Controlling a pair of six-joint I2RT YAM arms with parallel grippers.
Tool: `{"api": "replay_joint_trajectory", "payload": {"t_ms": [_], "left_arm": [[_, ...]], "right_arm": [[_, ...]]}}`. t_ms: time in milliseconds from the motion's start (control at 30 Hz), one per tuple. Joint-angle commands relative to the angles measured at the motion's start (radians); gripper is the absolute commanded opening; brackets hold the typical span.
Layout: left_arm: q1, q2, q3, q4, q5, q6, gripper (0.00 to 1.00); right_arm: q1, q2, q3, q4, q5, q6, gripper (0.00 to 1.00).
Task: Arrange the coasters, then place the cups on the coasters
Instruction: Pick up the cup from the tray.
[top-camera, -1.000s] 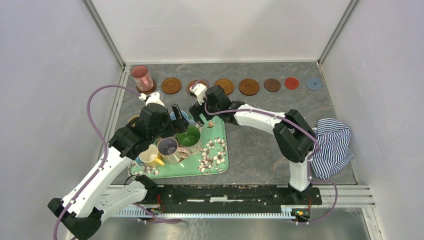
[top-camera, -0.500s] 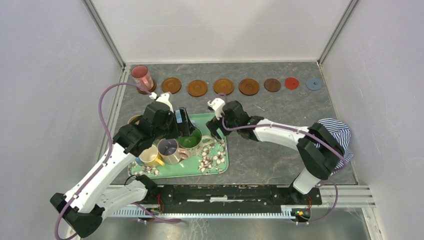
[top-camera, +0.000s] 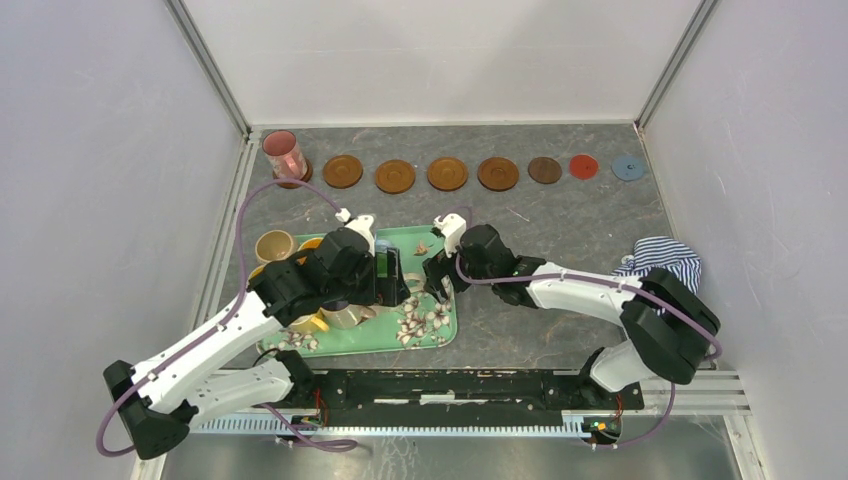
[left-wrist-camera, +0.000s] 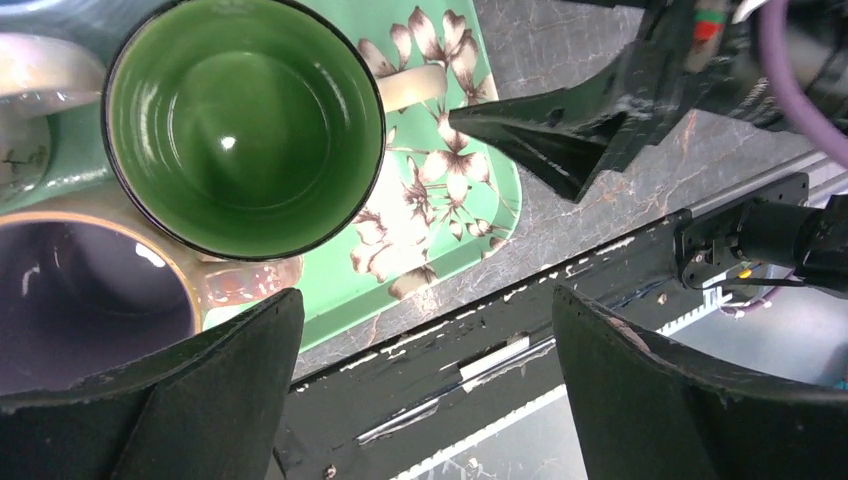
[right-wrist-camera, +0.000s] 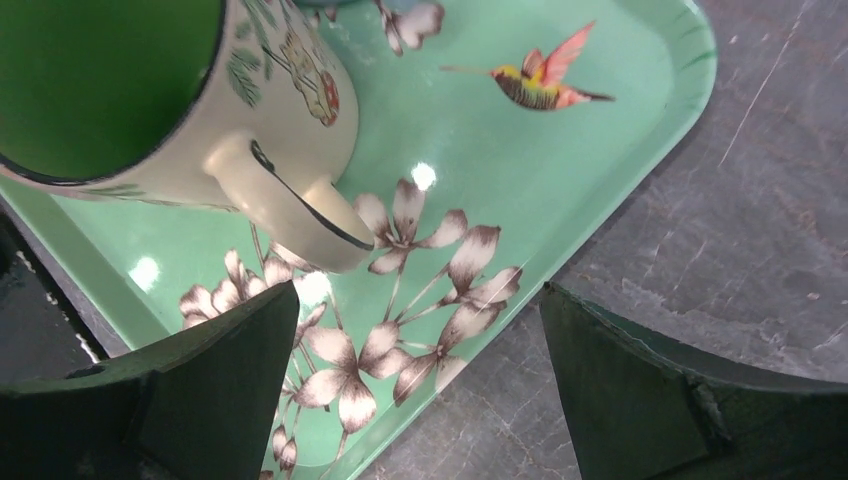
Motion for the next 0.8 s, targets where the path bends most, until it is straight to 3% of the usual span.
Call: {"api": "replay_joint_trajectory", "payload": {"t_ms": [0,300,767], "left_arm": [[-0.042,0.003,-0.023,0.026,-0.066,-0.080,1.00],[-0.046,-0.112,-0.015,0.001,-0.291,-0.212,1.00],[-0.046,-0.126,0.025,-0.015,-0.367,-0.210,1.00]], "right_arm": [[-0.001,-0.066,-0.029,0.107,-0.022,-0.022,0.98],[0.018,-0.056,-0.064,0.234,-0.153,-0.206,0.97],[0.064,0.073,0.066,0.194,-0.195,-0.293,0.91]]}}
